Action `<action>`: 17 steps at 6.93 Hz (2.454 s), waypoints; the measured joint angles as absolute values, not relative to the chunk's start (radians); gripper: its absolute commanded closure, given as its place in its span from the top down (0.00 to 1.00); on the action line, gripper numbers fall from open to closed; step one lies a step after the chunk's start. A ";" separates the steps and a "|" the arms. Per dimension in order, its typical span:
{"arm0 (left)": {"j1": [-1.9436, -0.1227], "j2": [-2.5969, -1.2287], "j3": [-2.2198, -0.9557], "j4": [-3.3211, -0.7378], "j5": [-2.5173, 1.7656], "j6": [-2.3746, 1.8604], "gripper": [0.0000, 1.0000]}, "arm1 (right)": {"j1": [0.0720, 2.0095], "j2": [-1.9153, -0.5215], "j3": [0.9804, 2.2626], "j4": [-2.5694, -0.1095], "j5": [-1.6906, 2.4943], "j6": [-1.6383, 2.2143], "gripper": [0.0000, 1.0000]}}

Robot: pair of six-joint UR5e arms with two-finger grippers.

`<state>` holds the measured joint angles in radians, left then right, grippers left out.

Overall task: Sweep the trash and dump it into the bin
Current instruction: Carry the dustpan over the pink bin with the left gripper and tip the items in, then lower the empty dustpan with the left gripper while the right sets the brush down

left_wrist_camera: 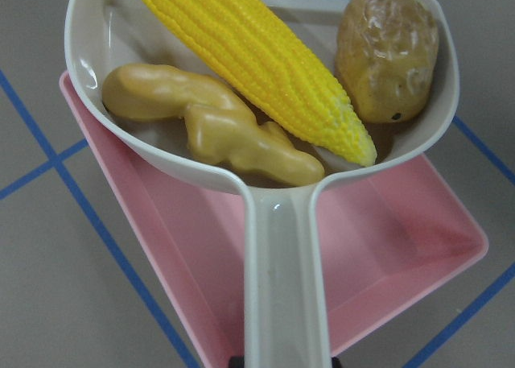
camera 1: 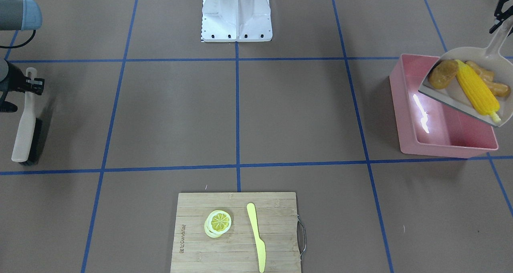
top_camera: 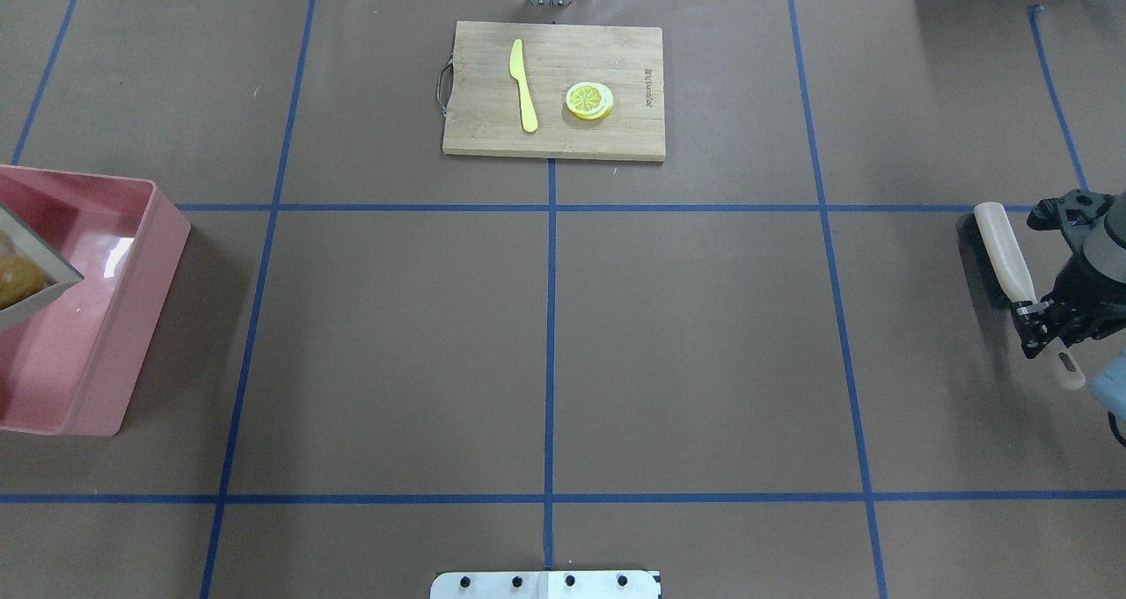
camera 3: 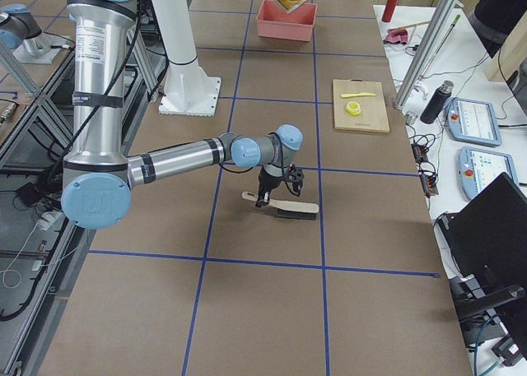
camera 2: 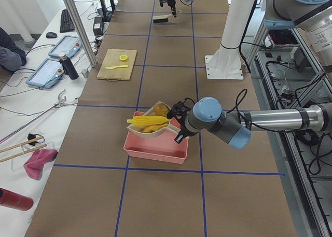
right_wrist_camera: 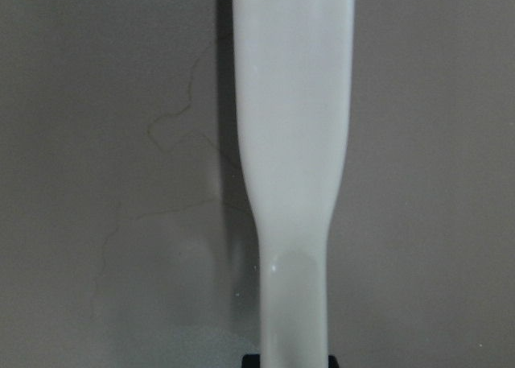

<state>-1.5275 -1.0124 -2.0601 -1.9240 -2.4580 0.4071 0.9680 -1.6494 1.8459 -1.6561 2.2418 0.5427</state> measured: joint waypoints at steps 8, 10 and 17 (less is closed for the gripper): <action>-1.568 -1.139 -2.259 -1.181 -2.215 0.909 0.00 | 0.956 -1.620 1.764 -1.657 2.378 0.540 0.57; -1.634 -1.161 -2.253 -1.121 -2.213 1.029 0.00 | 0.956 -1.615 1.757 -1.657 2.382 0.536 1.00; -1.586 -1.222 -2.103 -1.551 -2.482 1.005 0.00 | 1.186 -1.558 1.824 -1.656 2.372 0.506 1.00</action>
<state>-1.5859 -1.2224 -2.1027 -1.5509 -2.4824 1.0051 1.1861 -1.5583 1.8239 -1.6560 2.3719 0.5063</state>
